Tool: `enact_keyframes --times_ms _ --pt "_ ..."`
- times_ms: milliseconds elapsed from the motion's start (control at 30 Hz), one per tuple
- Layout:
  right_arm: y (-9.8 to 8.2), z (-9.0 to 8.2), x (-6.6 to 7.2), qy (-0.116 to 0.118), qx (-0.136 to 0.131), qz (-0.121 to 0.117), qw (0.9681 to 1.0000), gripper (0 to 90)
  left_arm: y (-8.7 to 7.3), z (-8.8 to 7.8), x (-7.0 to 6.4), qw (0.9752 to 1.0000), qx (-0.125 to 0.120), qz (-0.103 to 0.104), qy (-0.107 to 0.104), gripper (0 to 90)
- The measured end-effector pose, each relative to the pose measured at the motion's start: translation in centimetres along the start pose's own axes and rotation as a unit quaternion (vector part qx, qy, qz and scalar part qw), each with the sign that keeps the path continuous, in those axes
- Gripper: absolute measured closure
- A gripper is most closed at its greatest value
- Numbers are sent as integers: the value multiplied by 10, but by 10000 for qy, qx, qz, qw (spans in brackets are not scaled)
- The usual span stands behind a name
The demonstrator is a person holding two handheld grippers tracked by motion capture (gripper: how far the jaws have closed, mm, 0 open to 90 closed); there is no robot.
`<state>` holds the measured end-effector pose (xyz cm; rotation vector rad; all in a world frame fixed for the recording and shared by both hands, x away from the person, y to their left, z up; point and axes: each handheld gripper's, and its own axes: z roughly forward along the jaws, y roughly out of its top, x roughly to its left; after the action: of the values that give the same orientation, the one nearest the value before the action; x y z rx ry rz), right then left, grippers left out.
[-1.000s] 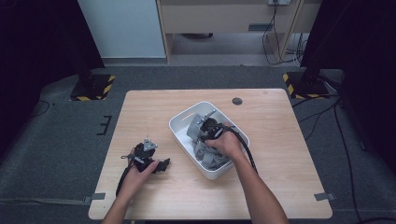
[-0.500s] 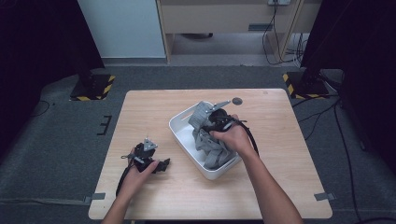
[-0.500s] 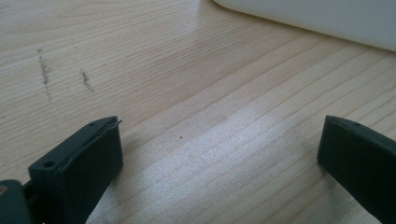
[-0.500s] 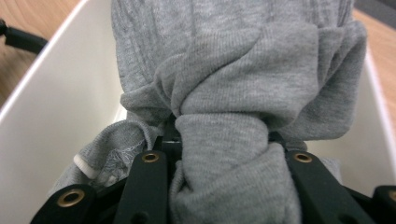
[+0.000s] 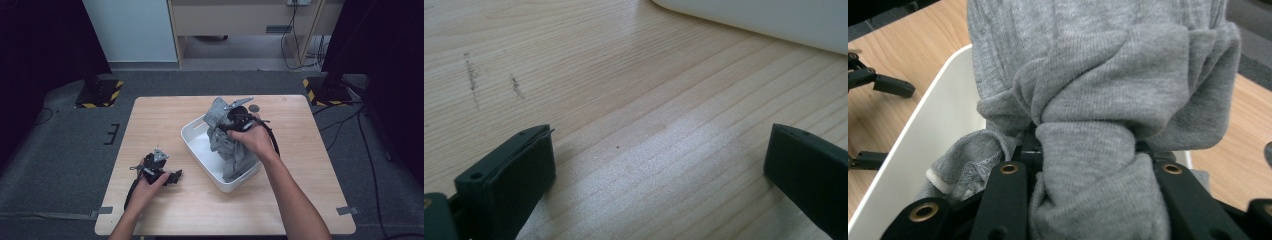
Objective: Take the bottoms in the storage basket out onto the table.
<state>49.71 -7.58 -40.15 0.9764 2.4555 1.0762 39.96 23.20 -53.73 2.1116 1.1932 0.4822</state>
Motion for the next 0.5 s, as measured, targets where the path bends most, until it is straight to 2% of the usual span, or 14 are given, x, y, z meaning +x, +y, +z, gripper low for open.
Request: enact_keyframes --times_ms 500 --pt "27 -20 1 -104 -94 -107 9998 650 0 0 0 10000 -11 -5 3 0"
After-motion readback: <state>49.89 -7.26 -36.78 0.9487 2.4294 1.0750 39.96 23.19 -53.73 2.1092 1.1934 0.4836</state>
